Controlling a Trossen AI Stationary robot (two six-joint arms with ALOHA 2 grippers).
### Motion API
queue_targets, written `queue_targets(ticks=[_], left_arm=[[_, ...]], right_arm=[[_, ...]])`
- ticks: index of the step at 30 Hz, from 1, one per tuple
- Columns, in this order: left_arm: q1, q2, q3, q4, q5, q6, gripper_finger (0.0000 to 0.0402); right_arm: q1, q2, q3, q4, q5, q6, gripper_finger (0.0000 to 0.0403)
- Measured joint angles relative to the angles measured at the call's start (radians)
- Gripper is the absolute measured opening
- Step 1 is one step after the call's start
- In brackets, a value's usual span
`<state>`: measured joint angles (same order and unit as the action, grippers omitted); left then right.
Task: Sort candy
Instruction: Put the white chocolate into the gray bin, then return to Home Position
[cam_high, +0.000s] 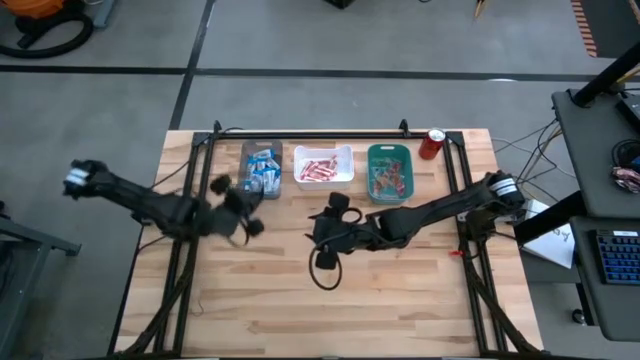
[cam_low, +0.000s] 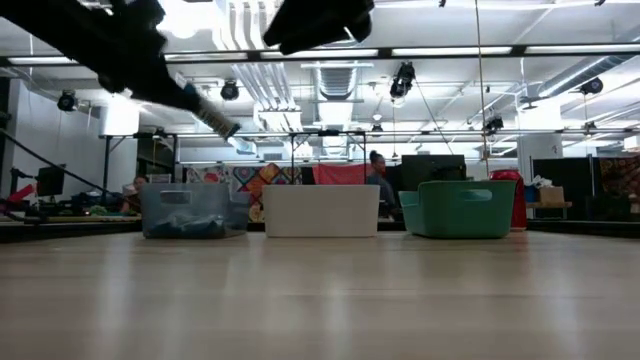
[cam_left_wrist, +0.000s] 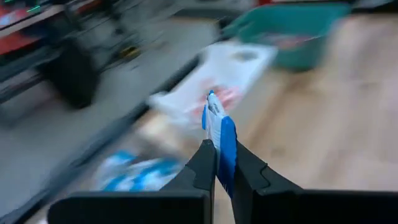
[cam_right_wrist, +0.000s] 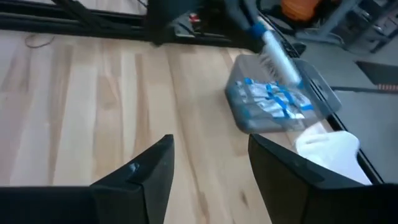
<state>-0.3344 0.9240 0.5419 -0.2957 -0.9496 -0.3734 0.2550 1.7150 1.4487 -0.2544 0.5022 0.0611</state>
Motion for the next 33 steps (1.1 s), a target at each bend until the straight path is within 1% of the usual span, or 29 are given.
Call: queue_targets(ticks=[2,5,7,11,13,15,17,19,21,24,26,30,33], left_arm=[[0.123,-0.041,0.000,-0.070,0.045,0.026,0.0000],[0.334,-0.070,0.000,-0.135,0.171,0.088,0.0000],[0.478,-0.071,0.000,-0.134,0.287,0.143,0.0000],[0.752,-0.038,0.000,-0.075,0.613,0.241,0.0003],[0.859,-0.013,0.004,-0.045,0.720,0.244,0.0014],[0.944,0.010,0.009,-0.045,0.767,0.247,0.0030],[0.999,0.035,0.013,-0.044,0.777,0.270,0.0052],[1.025,0.053,0.013,-0.046,0.778,0.292,0.0074],[1.028,0.066,0.014,-0.041,0.780,0.302,0.0094],[1.014,0.071,0.014,-0.040,0.786,0.313,0.0118],[0.990,0.049,0.012,-0.040,0.805,0.313,0.0129],[0.889,-0.043,0.004,-0.037,0.915,0.309,0.0135],[0.772,-0.131,-0.002,-0.035,0.942,0.311,0.0132]], right_arm=[[0.000,-0.008,0.000,-0.013,0.004,0.017,0.0198],[0.000,-0.007,0.000,-0.027,0.003,0.025,0.0198],[0.000,0.001,0.000,-0.026,0.003,0.030,0.0199],[0.000,0.019,-0.003,-0.029,0.003,0.051,0.0199],[0.000,0.024,-0.005,-0.034,0.003,0.051,0.0199],[0.000,0.029,-0.005,-0.033,0.003,0.058,0.0199],[0.000,0.032,-0.005,-0.046,0.003,0.070,0.0199],[0.000,0.036,-0.005,-0.063,0.003,0.072,0.0199],[0.000,0.036,-0.016,-0.066,0.003,0.057,0.0199],[-0.001,0.035,-0.046,-0.062,0.003,0.034,0.0199],[-0.004,0.032,-0.077,-0.057,0.003,0.013,0.0199],[-0.017,0.017,-0.149,-0.039,0.001,-0.002,0.0193],[-0.027,-0.003,-0.221,0.028,-0.014,-0.027,0.0185]])
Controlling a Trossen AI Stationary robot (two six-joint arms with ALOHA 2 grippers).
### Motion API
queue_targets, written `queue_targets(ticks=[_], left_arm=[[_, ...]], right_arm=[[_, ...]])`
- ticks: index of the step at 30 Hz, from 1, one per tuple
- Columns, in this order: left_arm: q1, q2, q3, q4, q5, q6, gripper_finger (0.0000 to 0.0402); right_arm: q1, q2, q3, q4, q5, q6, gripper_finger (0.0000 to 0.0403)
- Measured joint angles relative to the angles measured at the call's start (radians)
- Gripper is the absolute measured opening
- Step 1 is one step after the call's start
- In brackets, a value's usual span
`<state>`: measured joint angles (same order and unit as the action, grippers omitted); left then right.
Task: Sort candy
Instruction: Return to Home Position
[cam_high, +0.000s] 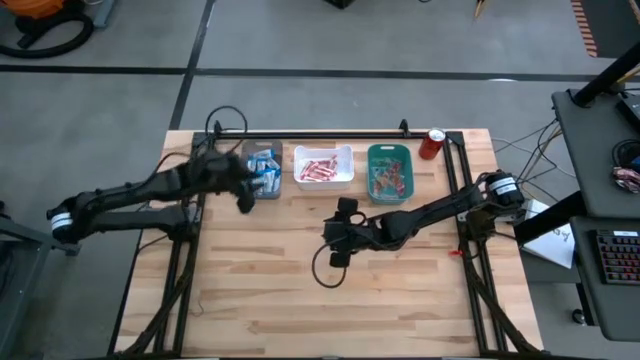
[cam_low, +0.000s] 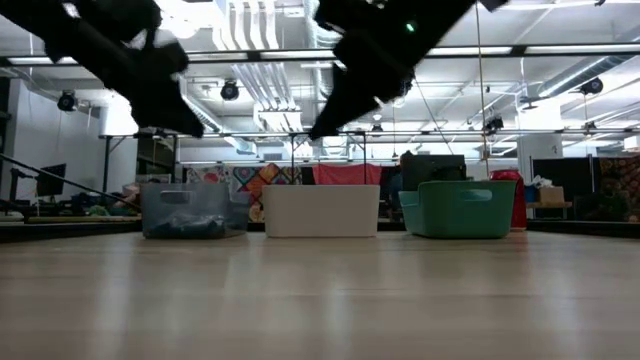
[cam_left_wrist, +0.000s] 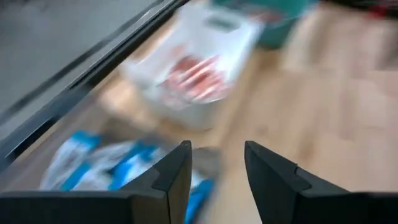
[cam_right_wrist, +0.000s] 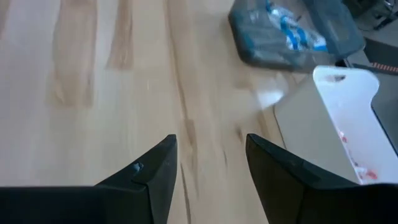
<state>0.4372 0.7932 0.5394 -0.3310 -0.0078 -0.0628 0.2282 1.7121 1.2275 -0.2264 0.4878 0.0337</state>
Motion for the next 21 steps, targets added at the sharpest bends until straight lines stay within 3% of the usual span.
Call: queue_targets(ticks=[6,10,21], left_arm=[[-0.273,-0.223,-0.102,0.073,0.002,0.069,0.0117],[-0.385,-0.371,-0.222,0.141,0.000,0.093,0.0107],[-0.423,-0.723,-0.461,0.257,0.072,0.104,0.0077]], right_arm=[[-0.016,-0.128,-0.181,0.097,-0.026,-0.047,0.0167],[-0.022,-0.268,-0.339,0.192,-0.025,-0.085,0.0158],[-0.031,-0.657,-0.789,0.577,-0.069,-0.137,0.0142]])
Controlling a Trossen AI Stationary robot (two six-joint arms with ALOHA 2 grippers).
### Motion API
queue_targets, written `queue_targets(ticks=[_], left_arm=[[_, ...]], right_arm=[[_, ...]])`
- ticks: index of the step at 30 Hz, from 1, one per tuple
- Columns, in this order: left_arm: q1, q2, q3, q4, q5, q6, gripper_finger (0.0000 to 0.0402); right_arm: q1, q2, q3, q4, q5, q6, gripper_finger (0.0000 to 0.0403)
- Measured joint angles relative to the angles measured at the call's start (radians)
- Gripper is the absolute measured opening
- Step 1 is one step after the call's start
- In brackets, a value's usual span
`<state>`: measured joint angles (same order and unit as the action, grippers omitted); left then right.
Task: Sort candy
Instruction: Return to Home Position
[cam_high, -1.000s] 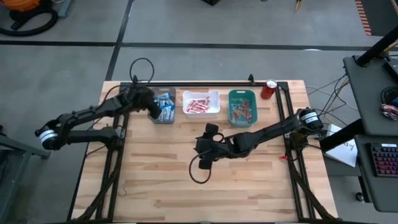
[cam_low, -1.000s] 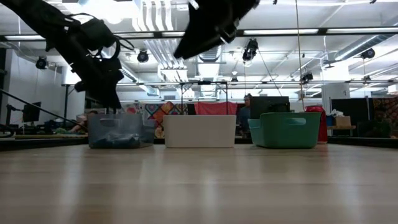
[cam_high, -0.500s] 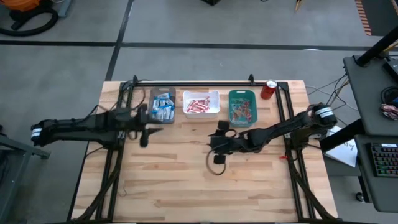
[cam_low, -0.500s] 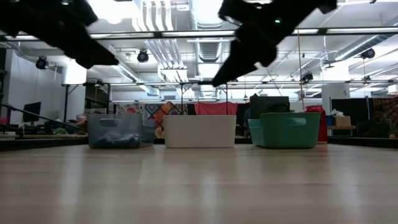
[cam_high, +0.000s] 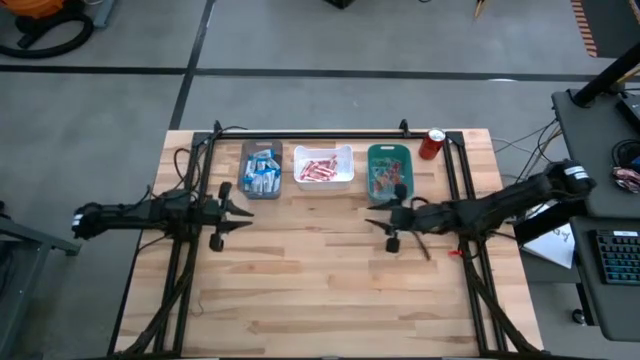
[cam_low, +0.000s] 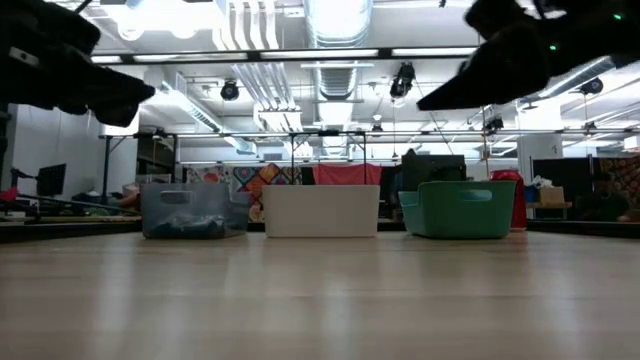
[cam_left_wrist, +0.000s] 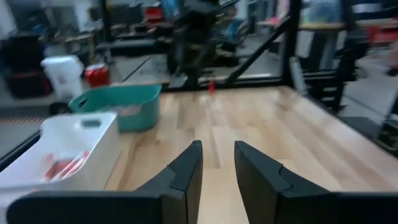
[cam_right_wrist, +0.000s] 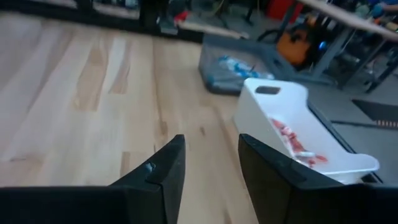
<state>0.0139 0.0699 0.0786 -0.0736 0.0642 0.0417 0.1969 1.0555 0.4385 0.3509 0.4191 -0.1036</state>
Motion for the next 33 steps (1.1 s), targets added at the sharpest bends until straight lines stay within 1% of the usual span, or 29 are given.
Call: queue_targets(ticks=[3,8,15,17,20,26,28,31,33], left_arm=[[0.000,-0.068,-0.006,-0.030,0.061,0.029,0.0076],[0.001,-0.061,-0.017,-0.032,0.131,0.062,0.0076],[0.001,-0.068,-0.022,-0.012,0.148,-0.009,0.0075],[0.001,-0.064,-0.022,-0.012,0.147,-0.007,0.0075],[0.003,-0.063,-0.023,-0.012,0.138,0.006,0.0075],[0.004,-0.064,-0.031,0.012,0.134,0.016,0.0075],[0.004,-0.064,-0.037,0.036,0.167,0.030,0.0075],[0.003,-0.055,-0.039,0.050,0.245,0.056,0.0075],[0.003,-0.041,-0.040,0.054,0.269,0.076,0.0075]], right_arm=[[-0.003,-0.111,-0.085,0.043,0.000,-0.001,0.0138],[-0.003,-0.278,-0.203,0.098,0.000,-0.001,0.0130],[-0.001,-0.503,-0.334,0.137,-0.011,-0.004,0.0121],[-0.001,-0.566,-0.367,0.138,-0.036,-0.018,0.0121],[-0.001,-0.655,-0.419,0.163,-0.101,-0.058,0.0122],[-0.001,-0.813,-0.425,0.115,-0.109,-0.108,0.0113],[-0.001,-0.848,-0.425,0.089,-0.108,-0.130,0.0108],[-0.001,-0.888,-0.425,0.033,-0.108,-0.151,0.0098],[-0.001,-0.914,-0.425,0.018,-0.117,-0.151,0.0091]])
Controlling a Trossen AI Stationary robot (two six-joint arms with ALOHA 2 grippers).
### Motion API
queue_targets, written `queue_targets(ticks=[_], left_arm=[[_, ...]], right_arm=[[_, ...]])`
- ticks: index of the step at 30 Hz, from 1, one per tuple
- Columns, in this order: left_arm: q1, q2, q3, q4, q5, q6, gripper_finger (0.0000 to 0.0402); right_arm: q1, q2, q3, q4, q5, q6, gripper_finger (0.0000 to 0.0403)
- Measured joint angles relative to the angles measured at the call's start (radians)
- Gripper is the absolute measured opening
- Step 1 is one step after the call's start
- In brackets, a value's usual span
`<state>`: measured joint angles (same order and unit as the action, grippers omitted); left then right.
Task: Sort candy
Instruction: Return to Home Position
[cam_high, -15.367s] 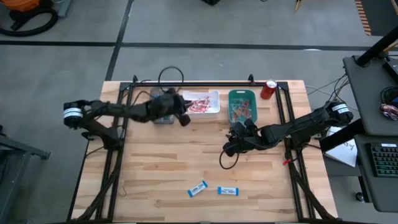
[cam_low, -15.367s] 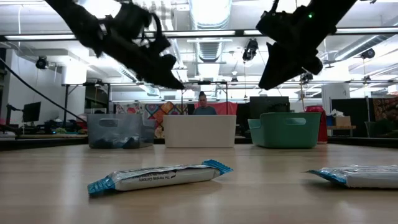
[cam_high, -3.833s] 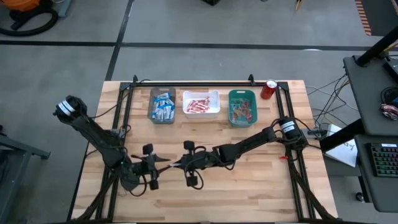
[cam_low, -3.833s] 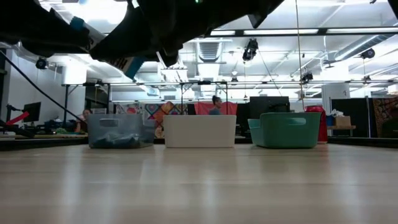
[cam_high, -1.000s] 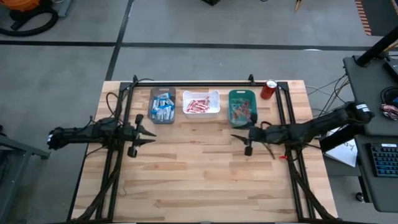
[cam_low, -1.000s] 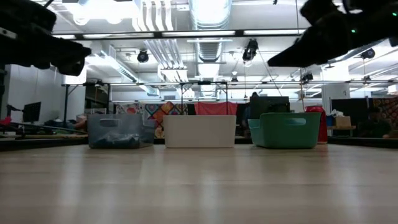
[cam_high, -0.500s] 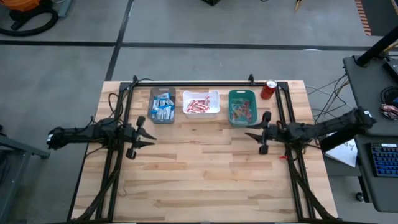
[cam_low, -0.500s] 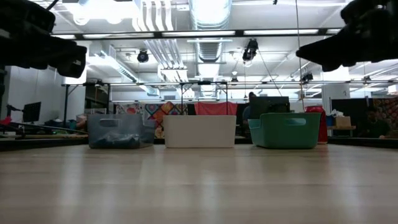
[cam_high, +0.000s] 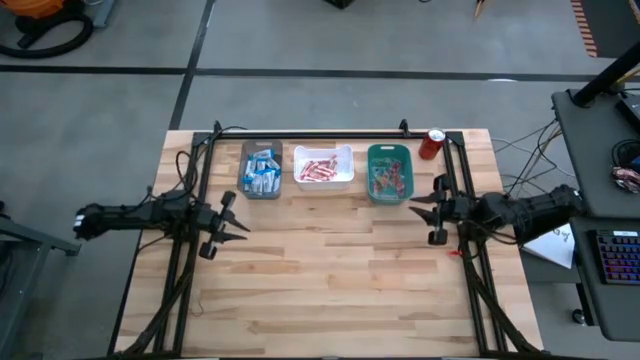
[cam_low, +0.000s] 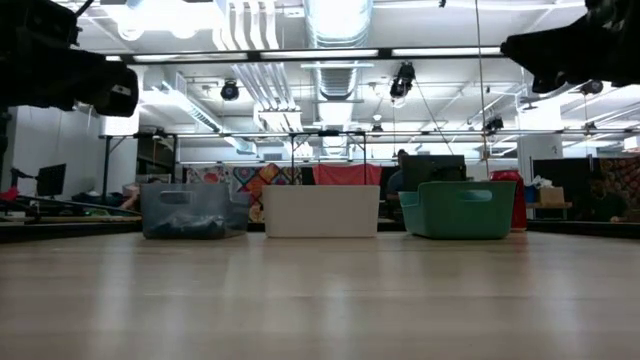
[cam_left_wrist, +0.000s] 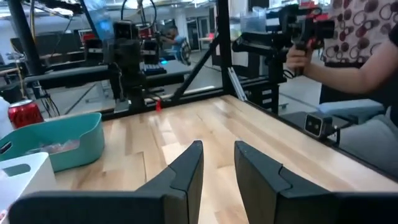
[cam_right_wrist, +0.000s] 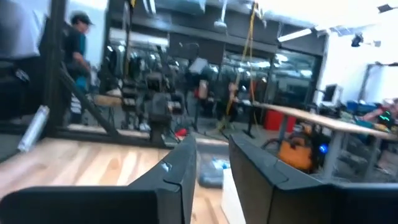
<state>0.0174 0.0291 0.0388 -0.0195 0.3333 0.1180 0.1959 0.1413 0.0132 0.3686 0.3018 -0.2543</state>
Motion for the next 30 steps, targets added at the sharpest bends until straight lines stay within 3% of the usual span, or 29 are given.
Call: queue_targets(ticks=[8,16,24,30], left_arm=[[0.000,0.061,-0.003,0.010,0.007,-0.021,0.0075],[0.000,0.083,-0.006,0.019,-0.010,0.004,0.0075],[0.000,0.094,-0.006,0.022,-0.011,-0.252,0.0075],[0.000,0.108,-0.006,0.023,-0.011,-0.259,0.0075]], right_arm=[[0.000,-0.141,-0.001,-0.044,-0.012,-0.044,0.0051],[0.000,-0.132,-0.001,-0.217,0.015,0.015,0.0034],[0.000,-0.127,-0.001,-0.267,0.015,0.002,0.0034],[0.000,-0.126,-0.002,-0.270,0.013,-0.037,0.0034]])
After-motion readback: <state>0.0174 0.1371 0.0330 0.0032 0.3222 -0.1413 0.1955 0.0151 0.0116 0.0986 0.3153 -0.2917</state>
